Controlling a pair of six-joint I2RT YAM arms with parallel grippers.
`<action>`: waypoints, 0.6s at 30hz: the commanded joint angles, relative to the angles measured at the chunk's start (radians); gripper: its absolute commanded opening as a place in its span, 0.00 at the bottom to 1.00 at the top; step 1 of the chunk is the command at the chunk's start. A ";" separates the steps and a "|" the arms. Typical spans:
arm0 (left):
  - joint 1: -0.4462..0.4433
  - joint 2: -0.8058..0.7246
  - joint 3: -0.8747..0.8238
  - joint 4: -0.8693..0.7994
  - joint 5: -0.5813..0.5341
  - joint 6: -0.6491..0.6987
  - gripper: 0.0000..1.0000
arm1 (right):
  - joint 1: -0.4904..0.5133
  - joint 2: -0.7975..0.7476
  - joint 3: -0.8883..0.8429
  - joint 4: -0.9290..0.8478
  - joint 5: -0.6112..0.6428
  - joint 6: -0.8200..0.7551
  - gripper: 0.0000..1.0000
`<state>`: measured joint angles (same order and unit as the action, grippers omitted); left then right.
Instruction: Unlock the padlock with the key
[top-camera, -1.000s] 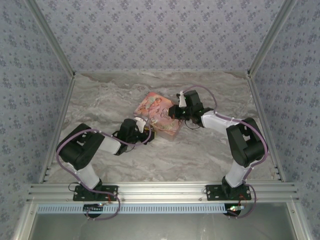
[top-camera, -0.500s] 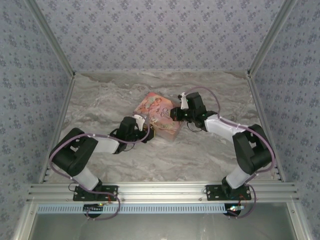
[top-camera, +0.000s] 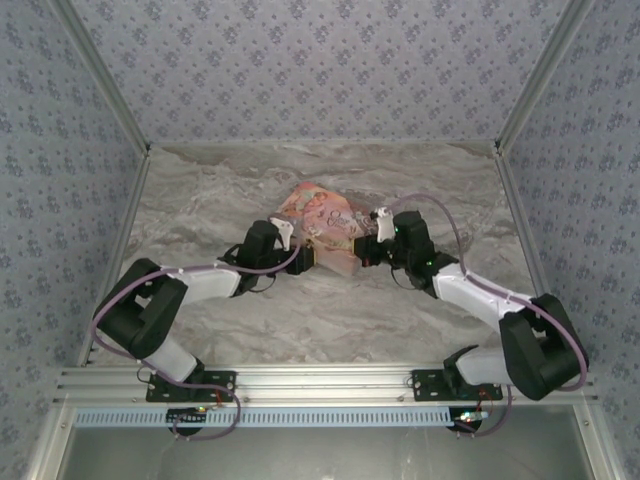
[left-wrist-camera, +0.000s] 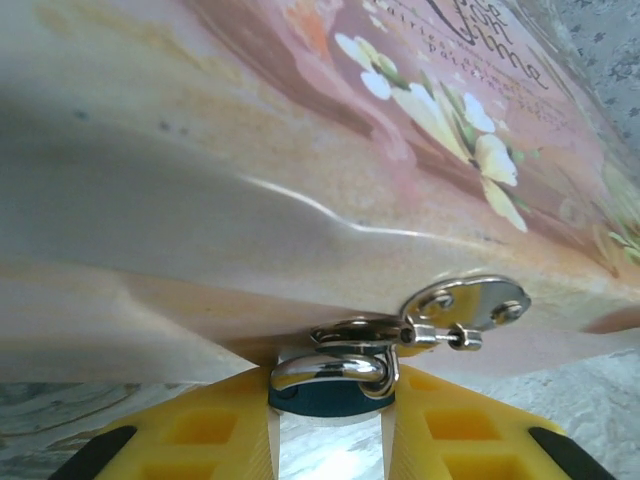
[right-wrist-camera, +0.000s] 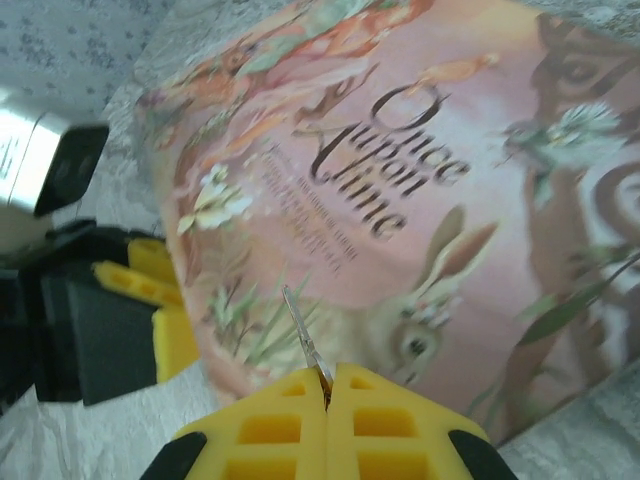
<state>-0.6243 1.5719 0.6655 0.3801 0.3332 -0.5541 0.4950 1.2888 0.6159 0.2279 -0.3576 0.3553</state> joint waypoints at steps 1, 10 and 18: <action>-0.013 0.001 0.064 0.026 0.044 -0.049 0.28 | 0.038 -0.051 -0.067 0.076 0.019 -0.059 0.03; -0.022 0.050 0.136 -0.025 0.056 -0.119 0.25 | 0.087 -0.058 -0.185 0.224 0.069 -0.079 0.03; -0.025 0.060 0.144 -0.027 0.040 -0.127 0.25 | 0.090 -0.118 -0.187 0.188 0.108 -0.088 0.03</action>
<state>-0.6418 1.6394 0.7589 0.2878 0.3515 -0.6750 0.5797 1.2022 0.4362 0.4442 -0.2825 0.2935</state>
